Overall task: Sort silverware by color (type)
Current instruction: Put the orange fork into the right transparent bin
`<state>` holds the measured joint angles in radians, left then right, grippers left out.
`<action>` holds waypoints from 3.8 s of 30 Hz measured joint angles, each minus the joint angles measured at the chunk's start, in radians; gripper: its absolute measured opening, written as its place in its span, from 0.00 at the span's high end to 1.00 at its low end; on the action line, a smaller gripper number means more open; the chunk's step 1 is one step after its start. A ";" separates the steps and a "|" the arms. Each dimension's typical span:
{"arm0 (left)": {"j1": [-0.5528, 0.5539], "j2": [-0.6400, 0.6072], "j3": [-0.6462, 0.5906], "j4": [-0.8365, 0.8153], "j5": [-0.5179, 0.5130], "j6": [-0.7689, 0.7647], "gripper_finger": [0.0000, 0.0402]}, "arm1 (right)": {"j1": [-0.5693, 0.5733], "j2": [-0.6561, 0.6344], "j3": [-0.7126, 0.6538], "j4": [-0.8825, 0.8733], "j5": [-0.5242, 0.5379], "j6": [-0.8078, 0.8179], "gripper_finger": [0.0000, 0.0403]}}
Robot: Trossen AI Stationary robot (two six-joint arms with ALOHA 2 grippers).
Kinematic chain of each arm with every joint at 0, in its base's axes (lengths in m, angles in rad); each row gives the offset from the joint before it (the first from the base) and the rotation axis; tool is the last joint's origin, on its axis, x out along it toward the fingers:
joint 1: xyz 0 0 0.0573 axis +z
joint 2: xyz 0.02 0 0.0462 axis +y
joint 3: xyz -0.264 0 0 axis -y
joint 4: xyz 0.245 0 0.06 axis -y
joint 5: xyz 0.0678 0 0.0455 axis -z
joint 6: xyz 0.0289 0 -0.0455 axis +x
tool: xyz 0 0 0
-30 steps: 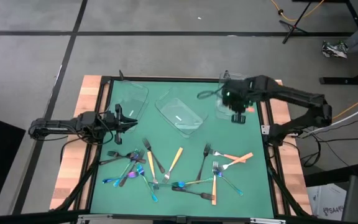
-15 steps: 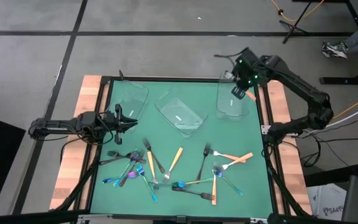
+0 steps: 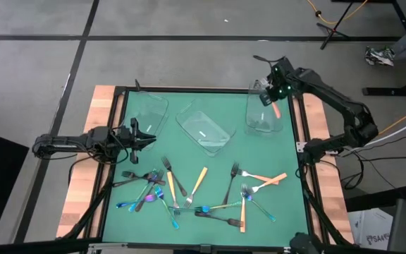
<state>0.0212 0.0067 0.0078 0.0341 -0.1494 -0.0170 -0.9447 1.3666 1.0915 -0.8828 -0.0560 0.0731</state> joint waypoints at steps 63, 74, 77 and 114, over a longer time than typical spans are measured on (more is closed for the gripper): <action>0.000 0.000 0.000 0.005 -0.032 0.000 0.89 | 0.002 0.183 -0.335 0.465 0.030 0.001 0.89; 0.000 0.000 0.000 0.005 -0.032 0.000 0.89 | 0.002 0.184 -0.336 0.464 0.033 -0.001 0.69; 0.000 0.000 0.000 0.005 -0.033 0.000 0.89 | 0.002 0.184 -0.336 0.464 0.036 0.000 0.60; 0.000 0.000 0.000 0.005 -0.032 0.000 0.89 | 0.099 -0.294 -0.336 0.466 -0.321 0.002 0.52</action>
<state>0.0212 0.0063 0.0078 0.0387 -0.1818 -0.0166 -0.8453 1.0727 0.7551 -0.4164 -0.3772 0.0747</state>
